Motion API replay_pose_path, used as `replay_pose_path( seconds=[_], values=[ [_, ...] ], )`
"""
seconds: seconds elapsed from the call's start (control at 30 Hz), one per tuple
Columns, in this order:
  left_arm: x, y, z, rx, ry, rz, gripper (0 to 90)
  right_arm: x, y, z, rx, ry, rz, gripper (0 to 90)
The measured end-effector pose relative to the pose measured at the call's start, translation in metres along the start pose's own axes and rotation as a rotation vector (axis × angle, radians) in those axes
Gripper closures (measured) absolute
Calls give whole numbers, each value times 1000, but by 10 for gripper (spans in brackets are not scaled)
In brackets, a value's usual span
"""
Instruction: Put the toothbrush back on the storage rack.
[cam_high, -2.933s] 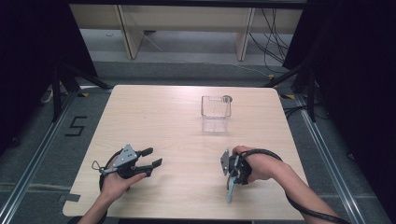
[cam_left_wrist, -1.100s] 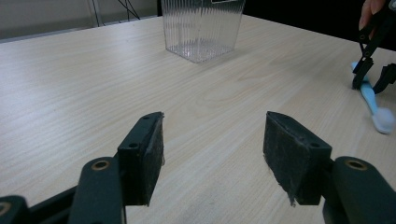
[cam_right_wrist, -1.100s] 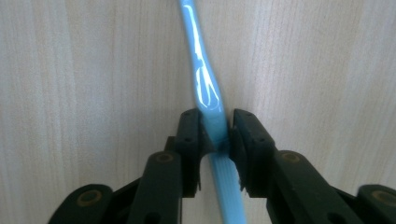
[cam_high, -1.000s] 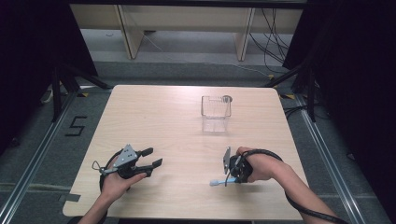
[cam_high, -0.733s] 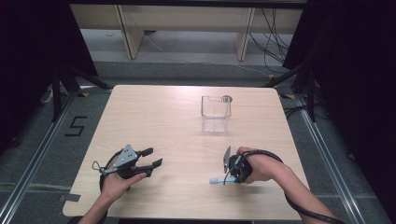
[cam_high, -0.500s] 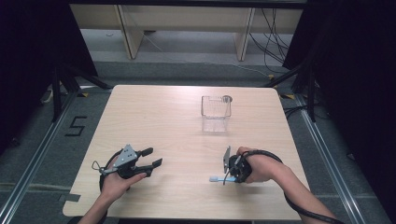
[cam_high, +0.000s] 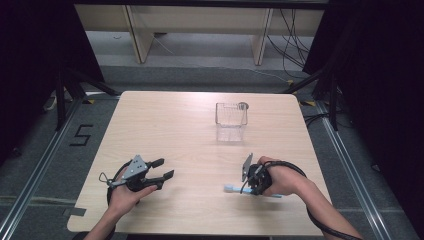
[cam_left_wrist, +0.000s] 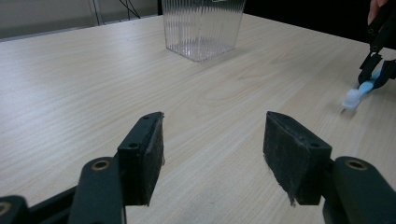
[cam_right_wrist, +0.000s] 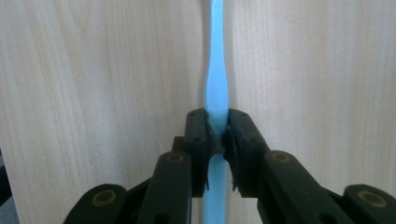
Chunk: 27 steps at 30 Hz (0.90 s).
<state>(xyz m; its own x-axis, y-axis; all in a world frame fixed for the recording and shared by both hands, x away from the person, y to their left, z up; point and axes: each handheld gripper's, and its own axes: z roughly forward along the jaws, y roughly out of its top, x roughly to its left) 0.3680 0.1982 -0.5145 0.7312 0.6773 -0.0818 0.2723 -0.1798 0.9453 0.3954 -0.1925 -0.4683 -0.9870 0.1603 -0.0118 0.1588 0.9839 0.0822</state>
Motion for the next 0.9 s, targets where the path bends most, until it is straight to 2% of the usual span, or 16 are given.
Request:
replay_pose_path(
  seconds=[0.03, 0.07, 0.13, 0.17, 0.2, 0.23, 0.27, 0.37, 0.4, 0.43, 0.5, 0.53, 0.6, 0.67, 0.73, 0.9],
  values=[
    [0, 0, 0, -1, 0, 0, 378, 0, -1, -1, -16, -2, 15, 791],
    [0, 0, 0, -1, 1, 0, 378, -1, -2, -2, -31, -5, -3, 791],
    [0, 0, 0, -1, 2, 0, 378, 0, -4, -5, -47, -16, 28, 791],
    [0, 0, 0, -1, 2, -1, 378, -3, -4, -5, -76, -16, -15, 791],
    [0, 0, -1, -2, 2, -2, 378, 0, -6, -7, -62, -21, 40, 790],
    [0, 0, -1, -3, 3, -1, 378, -3, -6, -7, -78, -25, 8, 790],
    [0, 0, -1, -3, 4, -1, 378, -1, -9, -10, -77, -31, 54, 790],
    [1, 0, -1, -13, -2, -1, 378, -1, -11, -12, -91, -38, 71, 790],
    [1, 0, -1, -13, -2, 1, 378, -3, -11, -13, -101, -37, 49, 790],
    [1, 0, -1, -13, -2, 0, 378, -1, -13, -14, -110, -48, 84, 790],
    [1, 0, -1, -14, -1, 0, 378, -3, -14, -16, -140, -51, 67, 790],
    [1, 0, -1, -14, -1, 0, 378, -2, -15, -18, -147, -50, 103, 790],
    [1, 0, -1, -15, 0, -2, 378, -4, -17, -19, -178, -56, 88, 790],
    [1, 0, -1, -14, 0, -1, 378, -1, -18, -21, -185, -60, 141, 790],
    [1, 0, -1, -13, 0, 0, 379, -1, -20, -23, -228, -39, 145, 790],
    [1, 0, -1, -14, 0, 0, 378, -2, -26, -25, -285, -63, 183, 790]
  ],
)
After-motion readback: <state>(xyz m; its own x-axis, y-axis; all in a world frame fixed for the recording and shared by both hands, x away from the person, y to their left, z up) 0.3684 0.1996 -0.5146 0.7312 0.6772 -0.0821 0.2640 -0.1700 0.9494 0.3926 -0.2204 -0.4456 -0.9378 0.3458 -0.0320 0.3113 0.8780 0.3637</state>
